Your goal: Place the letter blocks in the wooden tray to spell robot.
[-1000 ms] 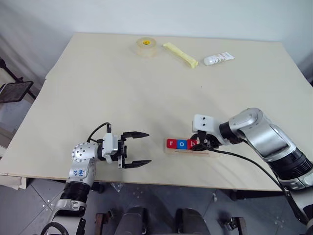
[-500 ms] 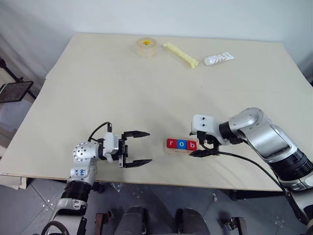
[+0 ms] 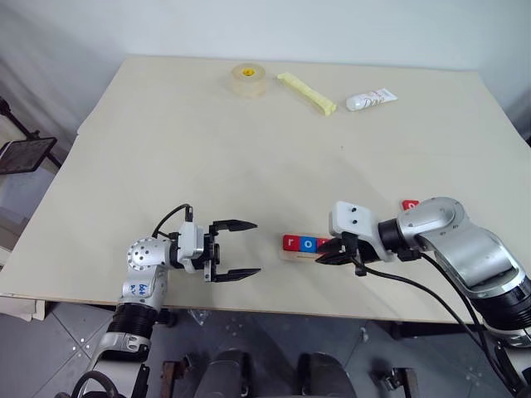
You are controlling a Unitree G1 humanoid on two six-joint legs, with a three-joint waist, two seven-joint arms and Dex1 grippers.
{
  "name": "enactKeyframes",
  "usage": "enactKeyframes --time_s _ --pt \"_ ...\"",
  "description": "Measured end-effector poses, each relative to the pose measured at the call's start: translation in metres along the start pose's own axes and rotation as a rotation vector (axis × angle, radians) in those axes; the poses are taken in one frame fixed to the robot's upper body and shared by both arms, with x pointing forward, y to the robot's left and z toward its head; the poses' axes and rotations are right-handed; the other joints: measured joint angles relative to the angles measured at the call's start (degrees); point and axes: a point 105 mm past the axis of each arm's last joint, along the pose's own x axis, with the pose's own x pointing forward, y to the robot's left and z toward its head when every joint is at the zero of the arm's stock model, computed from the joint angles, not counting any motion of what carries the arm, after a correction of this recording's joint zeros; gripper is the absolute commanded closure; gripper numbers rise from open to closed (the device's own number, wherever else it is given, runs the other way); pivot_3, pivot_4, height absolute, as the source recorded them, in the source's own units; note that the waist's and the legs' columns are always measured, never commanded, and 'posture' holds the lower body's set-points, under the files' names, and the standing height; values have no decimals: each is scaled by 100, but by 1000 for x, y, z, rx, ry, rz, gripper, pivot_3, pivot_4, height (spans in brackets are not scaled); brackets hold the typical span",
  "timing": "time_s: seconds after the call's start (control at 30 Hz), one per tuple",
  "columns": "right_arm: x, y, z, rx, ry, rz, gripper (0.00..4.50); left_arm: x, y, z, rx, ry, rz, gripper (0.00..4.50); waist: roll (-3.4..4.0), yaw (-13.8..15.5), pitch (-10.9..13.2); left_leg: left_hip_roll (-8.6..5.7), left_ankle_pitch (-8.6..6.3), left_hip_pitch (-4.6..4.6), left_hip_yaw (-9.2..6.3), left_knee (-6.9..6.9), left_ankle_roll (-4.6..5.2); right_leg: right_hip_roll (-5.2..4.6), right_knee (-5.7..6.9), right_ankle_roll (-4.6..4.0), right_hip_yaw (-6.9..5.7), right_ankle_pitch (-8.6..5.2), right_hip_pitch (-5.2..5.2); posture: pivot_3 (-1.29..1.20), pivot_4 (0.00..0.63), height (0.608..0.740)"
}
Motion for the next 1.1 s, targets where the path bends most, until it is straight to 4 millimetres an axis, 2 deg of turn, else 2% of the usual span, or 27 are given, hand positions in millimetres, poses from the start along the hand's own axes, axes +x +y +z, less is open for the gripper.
enactKeyframes --time_s 0.43,0.93,1.1 --pt "7 -14 -20 28 44 -33 4480 -3 -5 -1 -7 7 2 0 0 -4 0 0 0 1 1 0 0 0 0 0 0 0 0 0 150 740" --pt "7 -17 -19 38 30 -108 4480 3 2 1 9 -9 -6 0 0 5 0 0 0 0 1 0 0 0 -1 0 -1 0 1 0 150 740" --pt "7 -9 -17 53 3 -94 4480 4 1 -2 1 -12 -12 0 0 0 0 1 0 0 1 0 0 0 0 0 -1 0 0 0 150 740"
